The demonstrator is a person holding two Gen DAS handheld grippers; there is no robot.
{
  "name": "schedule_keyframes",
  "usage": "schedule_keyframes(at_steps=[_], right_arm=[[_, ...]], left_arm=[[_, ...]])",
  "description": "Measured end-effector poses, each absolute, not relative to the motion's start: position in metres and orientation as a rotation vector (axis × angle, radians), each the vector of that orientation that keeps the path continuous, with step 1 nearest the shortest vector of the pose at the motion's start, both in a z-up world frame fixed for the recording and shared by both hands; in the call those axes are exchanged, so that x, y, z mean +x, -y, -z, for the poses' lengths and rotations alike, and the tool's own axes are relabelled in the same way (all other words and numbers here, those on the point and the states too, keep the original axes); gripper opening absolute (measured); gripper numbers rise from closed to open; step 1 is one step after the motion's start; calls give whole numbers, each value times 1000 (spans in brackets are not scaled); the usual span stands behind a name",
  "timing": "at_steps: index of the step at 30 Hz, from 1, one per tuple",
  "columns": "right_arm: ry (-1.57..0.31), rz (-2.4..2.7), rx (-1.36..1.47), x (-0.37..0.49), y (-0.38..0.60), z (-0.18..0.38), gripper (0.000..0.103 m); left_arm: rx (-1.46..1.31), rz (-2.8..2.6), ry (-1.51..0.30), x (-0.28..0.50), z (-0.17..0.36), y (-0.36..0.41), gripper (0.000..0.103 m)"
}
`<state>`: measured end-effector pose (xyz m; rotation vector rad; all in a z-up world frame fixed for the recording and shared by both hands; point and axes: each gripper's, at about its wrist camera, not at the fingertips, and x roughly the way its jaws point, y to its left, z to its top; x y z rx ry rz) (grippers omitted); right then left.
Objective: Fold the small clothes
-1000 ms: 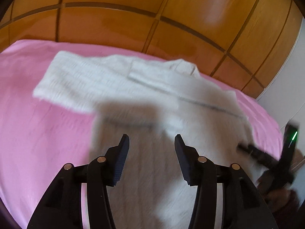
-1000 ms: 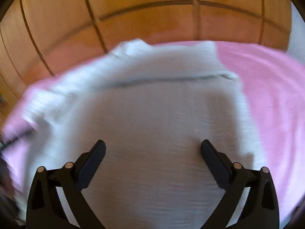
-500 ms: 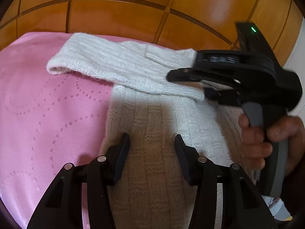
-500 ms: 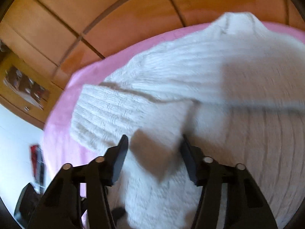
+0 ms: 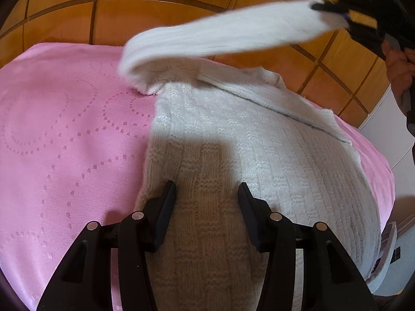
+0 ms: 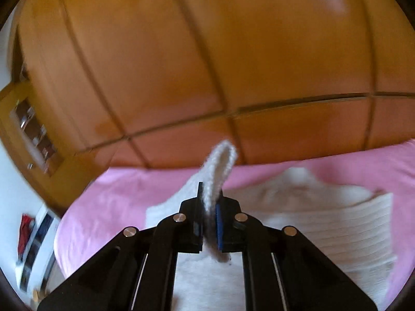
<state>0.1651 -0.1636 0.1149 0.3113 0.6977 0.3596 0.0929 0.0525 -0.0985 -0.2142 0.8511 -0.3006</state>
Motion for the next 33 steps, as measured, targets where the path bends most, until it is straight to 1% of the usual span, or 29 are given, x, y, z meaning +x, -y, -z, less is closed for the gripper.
schedule_keyframes(at_steps=[3,9,12,16,18,21,23,24,26,27,28,29,31,32,33], right_arm=[[-700,-250,354,166,205,-102,6],[-784,-25,426,179,279,-41,6],[-846,55,479,183,311,-7,6],[-907,83,501,181,320,29,6],[-919,79,517,182,321,41,6],[-928,71,552,183,323,51,7],[-925,61,571,182,327,55,7],[-923,56,576,174,343,52,9],[-923,39,583,172,345,53,10],[-922,35,590,170,347,53,12],[-923,30,595,169,348,53,14],[-924,23,605,167,350,53,17],[-925,6,623,164,353,53,24],[-927,-2,628,163,352,53,29],[-929,-8,629,164,350,52,31]], left_arm=[[-206,297,-848,92,99,-50,49],[-207,288,-845,90,99,-46,49],[-207,286,-871,94,94,-44,49],[-313,307,-928,106,79,-53,49],[-374,300,-896,117,65,-64,49],[-345,235,-846,139,52,-72,49],[-277,174,-844,160,49,-70,49],[-235,137,-848,172,51,-67,49],[-161,79,-860,192,56,-63,49],[-137,69,-872,200,59,-61,49],[-122,67,-890,210,63,-58,51],[-118,69,-909,218,68,-55,53],[-118,81,-921,231,74,-50,53],[-119,77,-921,237,76,-48,53],[-134,85,-919,242,78,-48,51]])
